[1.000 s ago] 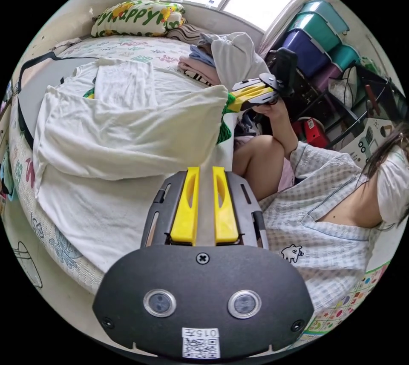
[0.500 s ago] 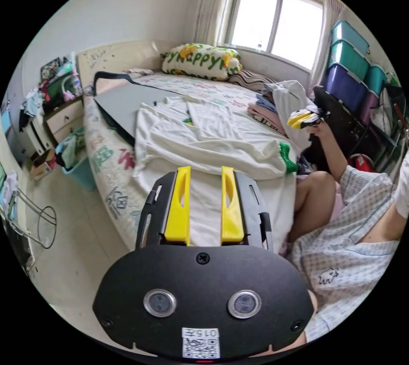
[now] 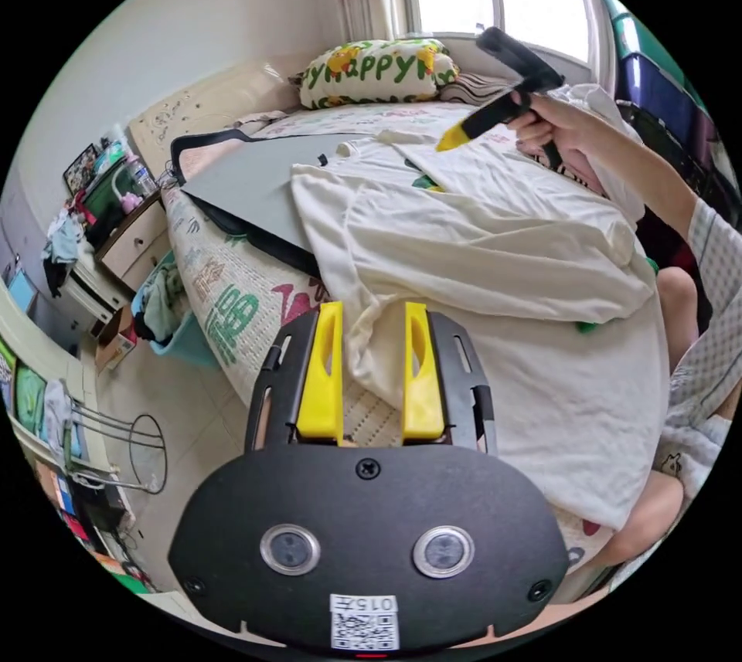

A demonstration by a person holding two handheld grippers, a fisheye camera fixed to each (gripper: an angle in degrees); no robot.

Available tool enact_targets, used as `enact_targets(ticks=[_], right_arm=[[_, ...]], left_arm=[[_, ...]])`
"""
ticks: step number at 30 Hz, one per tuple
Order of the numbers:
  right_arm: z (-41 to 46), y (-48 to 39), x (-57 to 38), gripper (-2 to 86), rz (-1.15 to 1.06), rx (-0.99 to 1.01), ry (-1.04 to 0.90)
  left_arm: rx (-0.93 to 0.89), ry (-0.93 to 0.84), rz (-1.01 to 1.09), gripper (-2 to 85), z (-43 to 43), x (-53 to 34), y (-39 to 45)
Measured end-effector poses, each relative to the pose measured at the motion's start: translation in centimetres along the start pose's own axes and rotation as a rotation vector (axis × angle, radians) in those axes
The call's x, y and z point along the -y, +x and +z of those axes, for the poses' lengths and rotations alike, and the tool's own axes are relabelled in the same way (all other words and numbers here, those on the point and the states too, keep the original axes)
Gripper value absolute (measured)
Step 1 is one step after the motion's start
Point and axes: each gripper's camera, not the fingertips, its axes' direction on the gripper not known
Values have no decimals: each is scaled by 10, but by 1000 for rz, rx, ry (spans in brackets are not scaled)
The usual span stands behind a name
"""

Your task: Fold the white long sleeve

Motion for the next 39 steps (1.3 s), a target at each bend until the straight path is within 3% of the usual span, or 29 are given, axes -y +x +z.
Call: enact_targets(ticks=[4, 11, 16, 22, 25, 32, 36, 39], right_arm=[[50, 17, 62, 103, -5, -152, -91], [101, 42, 124, 28, 9, -57, -236], [120, 31, 150, -7, -34, -65, -224], [129, 17, 173, 18, -30, -256, -220], [134, 19, 170, 63, -5, -203, -227], [136, 0, 172, 86, 10, -332, -164], [147, 8, 177, 108, 83, -288, -207], [150, 4, 177, 70, 75, -237, -165]], left_arm=[[58, -4, 70, 97, 12, -2, 7], [17, 165, -9, 35, -3, -44, -4], [12, 254, -68, 17, -14, -69, -10], [55, 320, -128, 13, -17, -92, -8], [114, 339, -119, 12, -17, -99, 2], [133, 296, -123, 10, -9, -102, 5], [142, 292, -127, 10, -8, -103, 4], [166, 287, -122, 10, -6, -102, 5]])
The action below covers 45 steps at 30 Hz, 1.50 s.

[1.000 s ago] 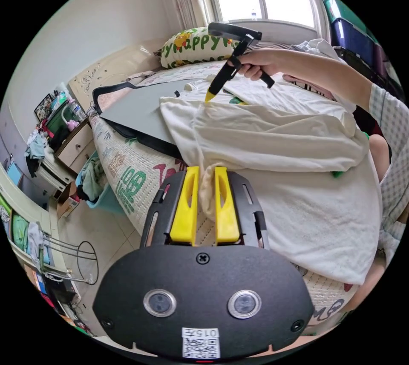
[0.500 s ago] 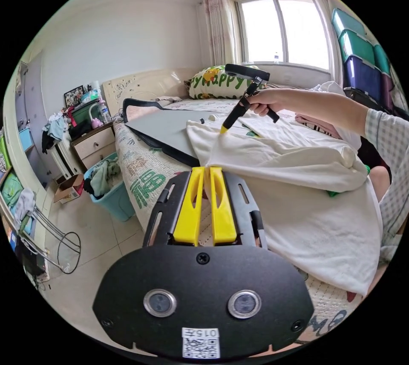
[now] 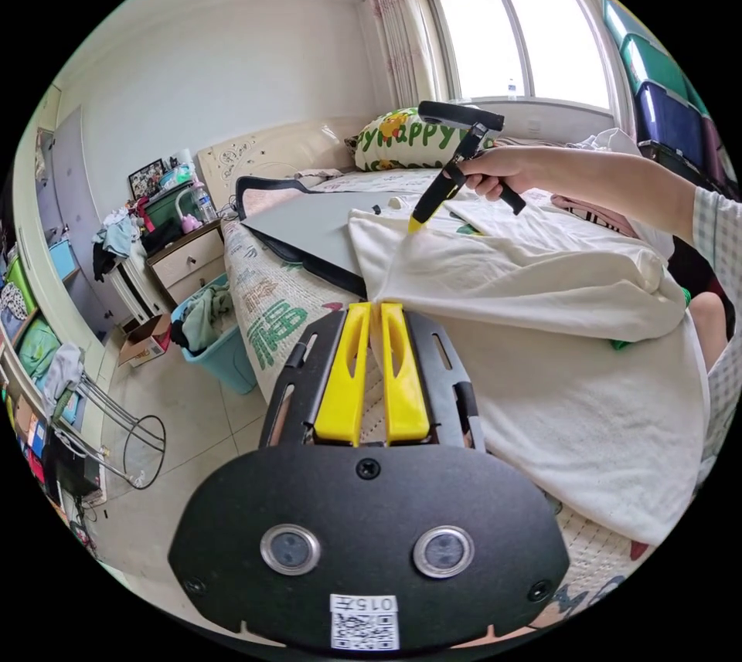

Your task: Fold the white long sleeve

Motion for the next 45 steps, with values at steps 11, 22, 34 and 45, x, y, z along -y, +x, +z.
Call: enact_targets(ticks=[11, 22, 34, 45], right_arm=[[-25, -32, 23, 23, 9, -22, 174], [25, -92, 61, 38, -7, -184, 105], [-88, -33, -112, 62, -87, 60, 175], [-148, -35, -403, 79, -197, 219, 221]], left_arm=[[-59, 81, -146, 8, -5, -3, -42], [-79, -46, -240, 3, 23, 20, -72], [-99, -60, -307, 6, -7, 28, -60], [-435, -97, 214, 71, -64, 164, 149]])
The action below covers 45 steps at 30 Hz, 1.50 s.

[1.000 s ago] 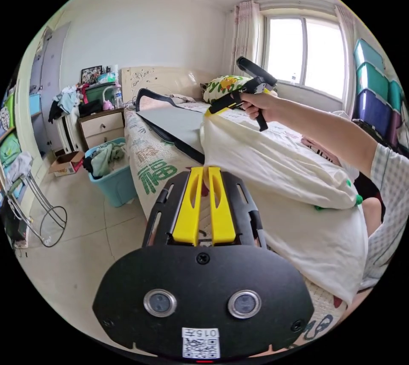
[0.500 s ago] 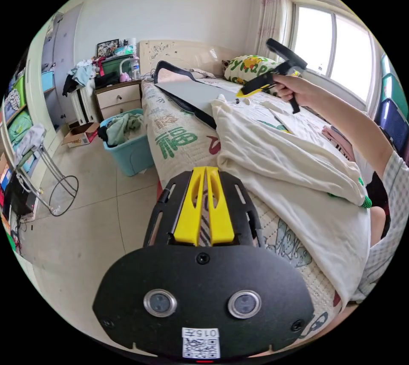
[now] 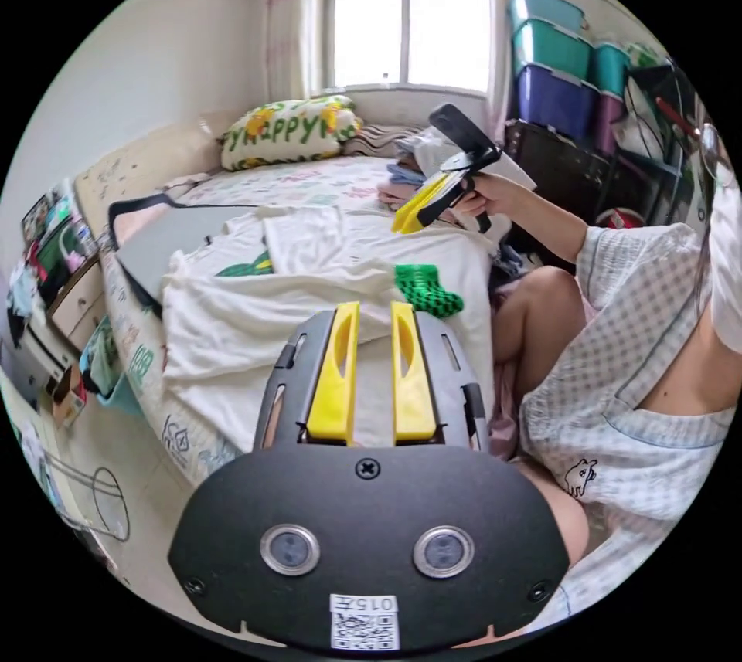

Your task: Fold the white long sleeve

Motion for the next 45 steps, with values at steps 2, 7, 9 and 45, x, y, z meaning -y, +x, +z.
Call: enact_targets(ticks=[2, 7, 9, 45], right_arm=[[2, -3, -27, 89, 9, -17, -24], [16, -2, -56, 96, -2, -23, -68], [21, 2, -66, 84, 0, 1, -81], [-100, 69, -160, 5, 239, 637, 369]], left_arm=[[-3, -81, 80, 82, 24, 36, 30], [-3, -285, 178, 89, 79, 76, 72], [26, -316, 172, 89, 95, 81, 79], [355, -71, 225, 175, 40, 30, 203]])
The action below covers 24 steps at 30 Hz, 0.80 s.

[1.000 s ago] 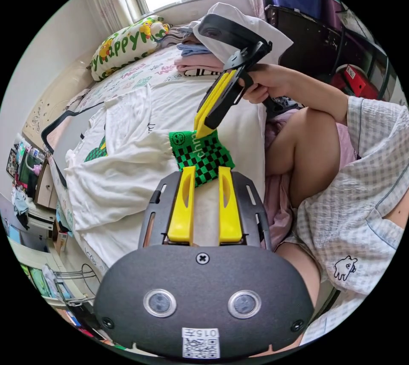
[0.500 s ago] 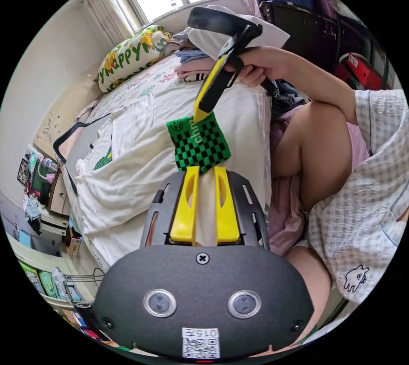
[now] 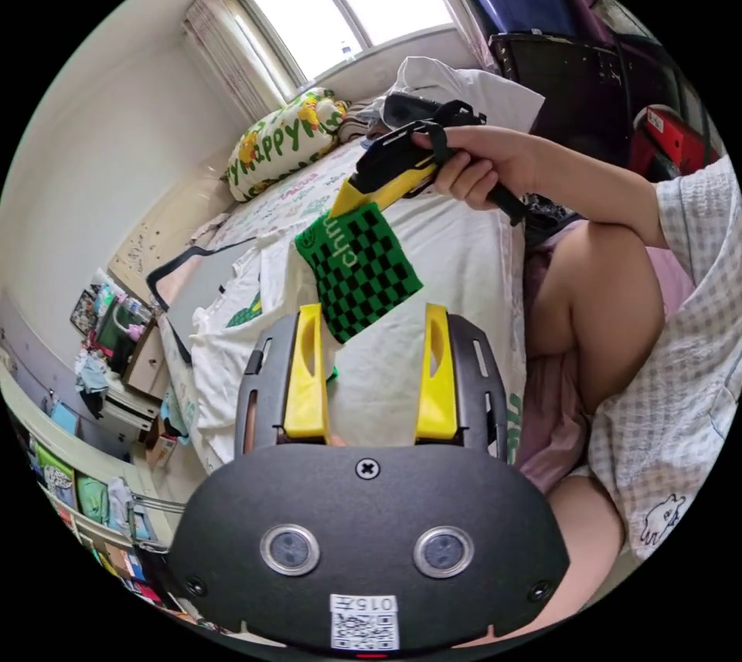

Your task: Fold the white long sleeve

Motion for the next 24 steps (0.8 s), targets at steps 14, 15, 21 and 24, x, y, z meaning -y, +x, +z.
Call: enact_targets(ticks=[14, 15, 21, 24], right_arm=[[26, -52, -8, 51, -224, -218, 45], [31, -56, -8, 54, -250, -255, 20], [126, -76, -17, 83, -469, -692, -289], [166, -79, -21, 84, -546, -831, -334]], left_arm=[[428, 313, -426, 22, -82, -105, -19], [413, 331, -470, 21, -86, -114, -26], [275, 455, -713, 14, -108, -182, -64], [270, 478, -720, 13, -111, -195, -63]])
